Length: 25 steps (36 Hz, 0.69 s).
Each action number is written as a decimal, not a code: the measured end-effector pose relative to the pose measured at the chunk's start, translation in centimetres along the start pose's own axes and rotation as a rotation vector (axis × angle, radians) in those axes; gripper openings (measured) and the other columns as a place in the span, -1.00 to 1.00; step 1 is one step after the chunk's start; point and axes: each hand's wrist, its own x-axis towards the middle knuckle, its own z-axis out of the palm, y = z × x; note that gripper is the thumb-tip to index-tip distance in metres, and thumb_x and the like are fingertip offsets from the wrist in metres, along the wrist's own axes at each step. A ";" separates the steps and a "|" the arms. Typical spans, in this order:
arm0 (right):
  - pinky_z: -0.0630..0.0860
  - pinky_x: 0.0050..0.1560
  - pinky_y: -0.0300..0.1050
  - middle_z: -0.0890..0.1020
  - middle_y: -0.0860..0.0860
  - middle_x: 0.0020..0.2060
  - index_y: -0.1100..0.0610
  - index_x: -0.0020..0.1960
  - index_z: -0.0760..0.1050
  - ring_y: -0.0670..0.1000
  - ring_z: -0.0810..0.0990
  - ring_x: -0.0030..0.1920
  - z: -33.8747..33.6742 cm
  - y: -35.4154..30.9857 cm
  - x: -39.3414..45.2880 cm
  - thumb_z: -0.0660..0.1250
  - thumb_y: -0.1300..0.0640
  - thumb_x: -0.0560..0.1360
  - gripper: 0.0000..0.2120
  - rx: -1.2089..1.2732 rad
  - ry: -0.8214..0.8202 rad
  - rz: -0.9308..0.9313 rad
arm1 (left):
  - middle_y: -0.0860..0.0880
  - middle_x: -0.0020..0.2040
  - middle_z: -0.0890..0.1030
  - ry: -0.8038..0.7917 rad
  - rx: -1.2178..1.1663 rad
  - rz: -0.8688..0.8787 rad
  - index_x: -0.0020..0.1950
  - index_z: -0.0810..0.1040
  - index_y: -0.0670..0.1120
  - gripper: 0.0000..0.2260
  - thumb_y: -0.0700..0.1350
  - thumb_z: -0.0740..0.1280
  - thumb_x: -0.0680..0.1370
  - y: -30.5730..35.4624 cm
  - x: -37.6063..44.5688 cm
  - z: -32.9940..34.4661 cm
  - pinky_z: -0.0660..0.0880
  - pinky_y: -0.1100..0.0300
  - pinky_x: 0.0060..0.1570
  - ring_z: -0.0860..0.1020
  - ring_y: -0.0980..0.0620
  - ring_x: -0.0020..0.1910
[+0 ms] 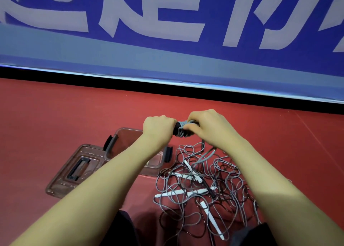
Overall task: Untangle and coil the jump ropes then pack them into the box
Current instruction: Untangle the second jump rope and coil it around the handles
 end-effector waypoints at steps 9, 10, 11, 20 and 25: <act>0.52 -0.17 0.00 0.56 0.05 -0.10 0.14 -0.02 0.49 0.07 0.57 -0.21 0.0 0.1 0.1 0.23 0.16 0.58 -0.91 0.162 -0.147 0.041 | -0.07 0.03 0.63 0.039 0.152 0.172 0.04 0.54 -0.03 -0.81 -0.21 0.21 0.52 -0.6 0.1 0.1 0.27 0.12 0.16 0.56 -0.11 0.07; 0.53 -0.27 0.00 0.55 0.06 -0.12 0.14 -0.02 0.48 0.06 0.56 -0.32 -0.2 0.1 0.0 0.19 0.24 0.57 -0.89 0.170 -0.161 0.050 | -0.07 0.03 0.63 0.038 0.159 0.182 0.04 0.54 -0.03 -0.82 -0.21 0.21 0.52 -0.6 0.1 0.1 0.26 0.12 0.16 0.56 -0.11 0.06; 0.53 -0.34 0.00 0.53 0.06 -0.13 0.12 -0.03 0.47 0.06 0.55 -0.40 -0.2 0.1 0.0 0.14 0.32 0.56 -0.83 0.179 -0.167 0.061 | -0.07 0.04 0.63 0.035 0.166 0.189 0.04 0.54 -0.03 -0.82 -0.21 0.21 0.52 -0.6 0.2 0.1 0.26 0.12 0.16 0.55 -0.11 0.07; 0.53 -0.22 0.00 0.53 0.07 -0.30 0.14 -0.18 0.46 0.15 0.52 -0.26 0.3 0.7 0.7 0.38 0.11 0.46 -0.86 0.239 0.036 0.329 | -0.03 -0.28 0.65 0.085 0.167 0.288 -0.24 0.57 -0.02 -0.92 -0.18 0.41 0.33 -0.9 0.1 -0.2 0.26 0.17 -0.11 0.59 -0.05 -0.26; 0.24 -0.37 -0.16 0.47 0.00 -0.43 0.12 -0.37 0.42 0.12 0.45 -0.25 0.3 0.9 0.6 0.40 0.04 0.40 -0.74 0.157 0.085 0.486 | 0.04 -0.64 0.42 0.184 0.203 0.421 -0.61 0.40 -0.04 -0.69 -0.16 0.53 -0.11 -1.2 0.5 0.6 0.06 0.12 -0.29 0.40 0.02 -0.62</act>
